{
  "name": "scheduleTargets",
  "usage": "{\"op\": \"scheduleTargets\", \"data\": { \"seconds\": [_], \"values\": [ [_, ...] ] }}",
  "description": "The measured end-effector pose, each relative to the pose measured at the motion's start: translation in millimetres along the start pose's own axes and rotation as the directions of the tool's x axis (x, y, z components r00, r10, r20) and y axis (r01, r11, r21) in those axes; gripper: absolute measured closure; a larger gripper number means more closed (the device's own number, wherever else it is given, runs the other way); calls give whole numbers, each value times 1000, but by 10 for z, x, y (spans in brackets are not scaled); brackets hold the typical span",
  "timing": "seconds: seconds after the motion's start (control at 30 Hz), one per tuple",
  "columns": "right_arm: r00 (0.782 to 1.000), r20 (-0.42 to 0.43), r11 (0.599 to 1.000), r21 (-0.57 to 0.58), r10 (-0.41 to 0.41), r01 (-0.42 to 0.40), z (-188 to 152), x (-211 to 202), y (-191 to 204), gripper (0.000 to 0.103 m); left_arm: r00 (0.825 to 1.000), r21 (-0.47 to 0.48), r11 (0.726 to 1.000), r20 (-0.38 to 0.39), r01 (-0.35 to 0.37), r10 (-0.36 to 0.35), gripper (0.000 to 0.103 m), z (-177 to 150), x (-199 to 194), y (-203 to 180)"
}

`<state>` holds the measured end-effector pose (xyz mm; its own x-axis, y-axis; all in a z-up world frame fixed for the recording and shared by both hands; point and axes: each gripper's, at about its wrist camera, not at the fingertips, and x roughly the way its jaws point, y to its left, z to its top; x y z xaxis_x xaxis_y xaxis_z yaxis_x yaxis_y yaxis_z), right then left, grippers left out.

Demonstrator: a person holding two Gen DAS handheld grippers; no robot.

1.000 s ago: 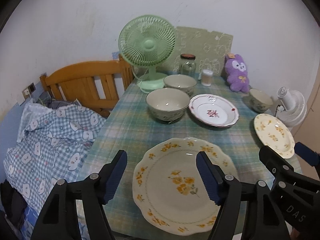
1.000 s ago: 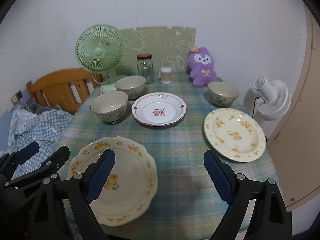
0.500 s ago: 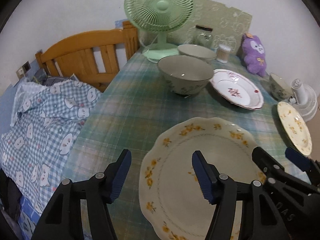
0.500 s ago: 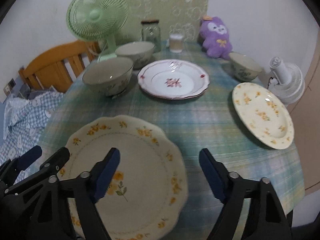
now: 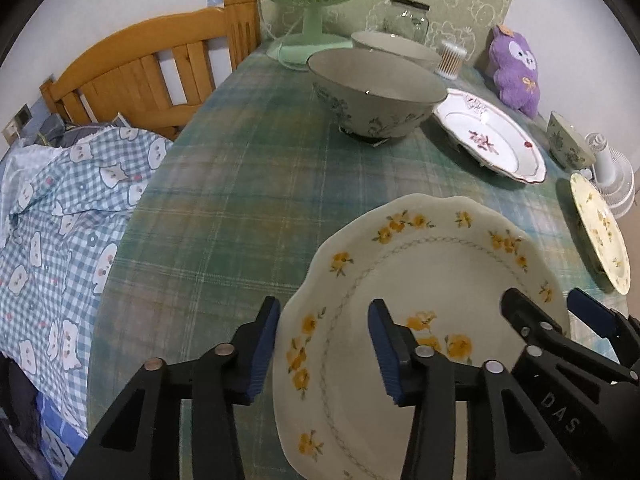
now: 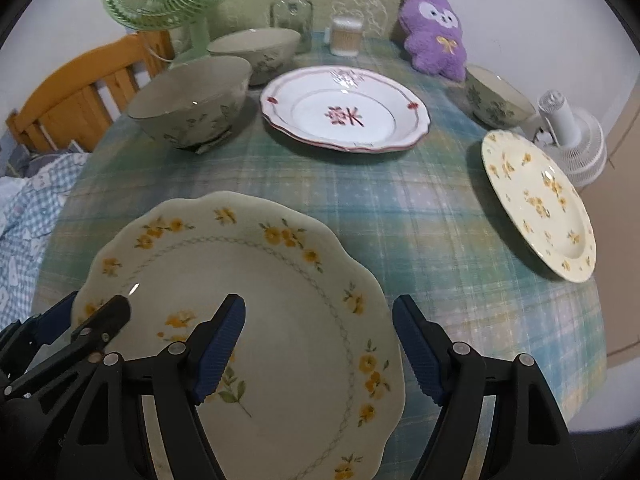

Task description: Organize plates and bowls

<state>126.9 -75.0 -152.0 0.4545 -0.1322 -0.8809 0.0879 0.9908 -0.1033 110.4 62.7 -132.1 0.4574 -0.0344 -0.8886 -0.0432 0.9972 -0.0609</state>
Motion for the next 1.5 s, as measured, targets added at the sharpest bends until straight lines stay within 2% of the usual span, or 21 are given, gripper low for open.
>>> {"op": "scheduleTargets", "data": {
  "seconds": [0.17, 0.3, 0.4, 0.5, 0.7, 1.27, 1.5],
  "values": [
    [997, -60, 998, 37, -43, 45, -6, 79, -81, 24, 999, 5, 1000, -40, 18, -18, 62, 48, 62, 19],
    [994, -105, 998, 57, -16, 22, -36, 146, -117, 39, 999, 26, 1000, -47, 7, -6, 61, 52, 88, -7],
    [993, -112, 997, 65, -24, 31, -71, 205, -142, 40, 999, 52, 999, -39, 2, 0, 59, 48, 92, -28],
    [994, -107, 996, 85, 5, 4, -66, 264, -197, 40, 999, 69, 998, -39, -7, 9, 57, 51, 101, -40],
    [993, -116, 999, 40, 30, -25, -9, 303, -219, 41, 998, 23, 999, -48, -36, 37, 57, 67, 92, -77],
    [994, -104, 999, 53, 17, -12, 128, 294, -1158, 40, 998, 39, 998, -41, -50, 52, 57, 99, 47, -996],
    [993, -119, 998, 54, 20, -14, 160, 363, -1416, 41, 997, 42, 998, -58, -54, 56, 57, 112, 119, -1235]
  ]
}}
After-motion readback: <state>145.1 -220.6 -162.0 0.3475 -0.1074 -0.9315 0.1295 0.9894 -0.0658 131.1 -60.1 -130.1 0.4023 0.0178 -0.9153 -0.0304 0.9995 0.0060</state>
